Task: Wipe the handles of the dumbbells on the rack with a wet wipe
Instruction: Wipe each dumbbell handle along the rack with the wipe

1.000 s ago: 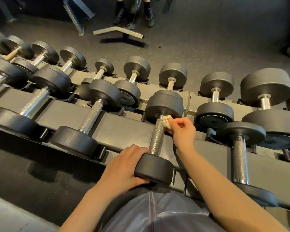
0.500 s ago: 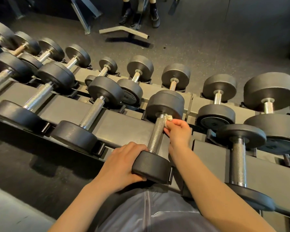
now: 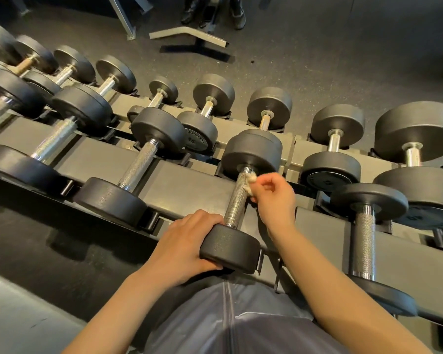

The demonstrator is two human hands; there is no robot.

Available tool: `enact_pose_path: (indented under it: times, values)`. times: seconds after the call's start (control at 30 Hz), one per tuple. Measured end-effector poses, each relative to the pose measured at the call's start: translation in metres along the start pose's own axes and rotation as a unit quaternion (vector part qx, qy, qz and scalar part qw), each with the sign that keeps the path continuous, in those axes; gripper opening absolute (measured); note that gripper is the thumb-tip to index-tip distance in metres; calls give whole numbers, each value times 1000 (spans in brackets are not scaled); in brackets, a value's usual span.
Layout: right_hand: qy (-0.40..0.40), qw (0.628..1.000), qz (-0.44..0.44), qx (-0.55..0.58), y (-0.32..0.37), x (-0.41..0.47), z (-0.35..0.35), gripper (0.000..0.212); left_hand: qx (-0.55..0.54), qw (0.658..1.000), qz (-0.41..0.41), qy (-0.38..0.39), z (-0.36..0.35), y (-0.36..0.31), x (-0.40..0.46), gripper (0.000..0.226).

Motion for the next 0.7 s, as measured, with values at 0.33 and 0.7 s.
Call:
enact_pose_path:
  times: [0.33, 0.7]
  values:
    - [126, 856, 298, -404, 62, -22, -49, 20, -3, 1000, 3, 4, 0, 0, 2, 67]
    - [119, 661, 440, -596, 88, -35, -83, 25, 11, 1000, 10, -15, 2, 1, 1, 66]
Point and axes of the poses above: each hand's wrist, its own x-axis towards the middle knuckle, its own z-axis out of the back of the hand, y = z × x, the point moved 10 cm from there along x, towards the middle knuckle, and after that the axes turned 9 degrees about -z, right-handed, at the moved point
